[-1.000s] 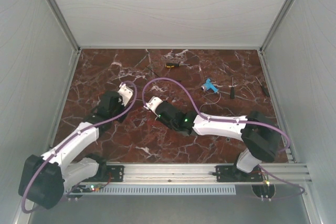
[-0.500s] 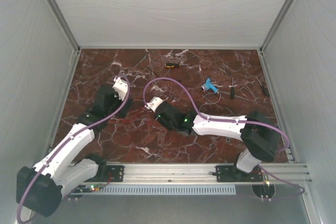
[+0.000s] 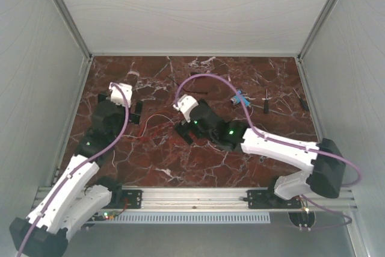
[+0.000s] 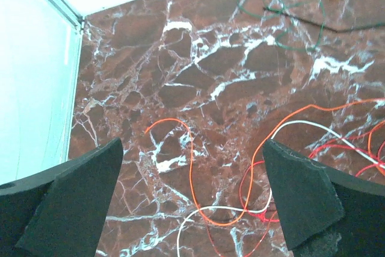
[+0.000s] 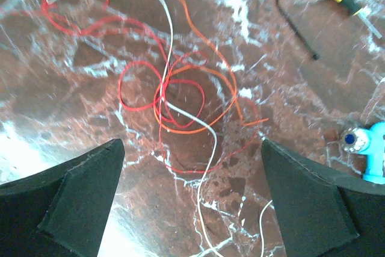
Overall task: Zip-tie the wires
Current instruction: Straighten the cable at the center of the board, then pick up the cable at the center of the board.
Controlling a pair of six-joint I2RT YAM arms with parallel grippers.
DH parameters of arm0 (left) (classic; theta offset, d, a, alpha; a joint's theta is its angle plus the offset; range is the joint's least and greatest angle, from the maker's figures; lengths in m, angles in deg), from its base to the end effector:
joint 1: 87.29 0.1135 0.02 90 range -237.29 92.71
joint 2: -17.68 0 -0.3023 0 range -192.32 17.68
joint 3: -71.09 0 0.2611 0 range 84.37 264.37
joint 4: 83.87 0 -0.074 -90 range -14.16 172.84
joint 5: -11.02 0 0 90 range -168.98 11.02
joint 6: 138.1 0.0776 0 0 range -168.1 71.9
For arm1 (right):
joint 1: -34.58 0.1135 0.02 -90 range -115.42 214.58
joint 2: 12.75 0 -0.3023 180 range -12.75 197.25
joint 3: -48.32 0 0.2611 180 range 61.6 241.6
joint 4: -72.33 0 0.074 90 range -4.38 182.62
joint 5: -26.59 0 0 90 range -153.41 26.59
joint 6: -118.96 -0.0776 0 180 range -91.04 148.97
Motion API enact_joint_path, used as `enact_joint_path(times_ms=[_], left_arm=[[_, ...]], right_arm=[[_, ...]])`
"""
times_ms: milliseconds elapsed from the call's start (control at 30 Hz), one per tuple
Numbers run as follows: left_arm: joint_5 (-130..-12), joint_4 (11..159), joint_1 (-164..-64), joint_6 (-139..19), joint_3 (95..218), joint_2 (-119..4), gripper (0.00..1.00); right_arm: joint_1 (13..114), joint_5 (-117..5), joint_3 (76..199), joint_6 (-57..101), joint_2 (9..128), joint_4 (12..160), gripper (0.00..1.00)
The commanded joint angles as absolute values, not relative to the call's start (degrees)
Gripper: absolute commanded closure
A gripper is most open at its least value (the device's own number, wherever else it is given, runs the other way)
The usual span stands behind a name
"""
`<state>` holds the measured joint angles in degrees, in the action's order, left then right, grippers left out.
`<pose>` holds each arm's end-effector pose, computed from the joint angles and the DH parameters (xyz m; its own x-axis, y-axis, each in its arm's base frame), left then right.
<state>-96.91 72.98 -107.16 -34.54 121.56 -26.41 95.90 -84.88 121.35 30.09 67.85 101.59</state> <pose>0.1999 -0.0468 0.3102 -0.2530 0.3286 -0.9100 0.1085 0.9442 0.3108 0.1912 0.2903 0.2897 -0.2743 -0.5397 -0.7959 -0.6814 0.6931 -0.2351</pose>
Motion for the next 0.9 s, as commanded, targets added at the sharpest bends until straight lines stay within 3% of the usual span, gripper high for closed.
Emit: enact_joint_path(times_ms=[0, 300, 600, 733, 867], left_arm=[[-98.7, 83.2, -107.1, -37.3, 117.8, -20.7, 0.00], [-100.8, 87.1, -107.0, -41.1, 112.9, -13.9, 0.00], [-104.4, 92.4, -106.6, -42.3, 109.7, -7.7, 0.00], [-102.8, 92.0, -106.5, -42.1, 109.7, -7.8, 0.00], [-100.6, 91.4, -106.4, -42.1, 109.9, -8.2, 0.01]], right_arm=[[92.1, -78.2, 124.5, 28.5, 61.4, 99.4, 0.05], [81.5, -71.3, 130.0, 26.8, 64.5, 87.4, 0.05], [72.4, -65.0, 142.2, 20.3, 82.4, 81.5, 0.08], [68.6, -61.3, 148.6, 13.3, 92.0, 81.2, 0.16], [65.5, -55.9, 155.8, 6.0, 101.4, 81.0, 0.31]])
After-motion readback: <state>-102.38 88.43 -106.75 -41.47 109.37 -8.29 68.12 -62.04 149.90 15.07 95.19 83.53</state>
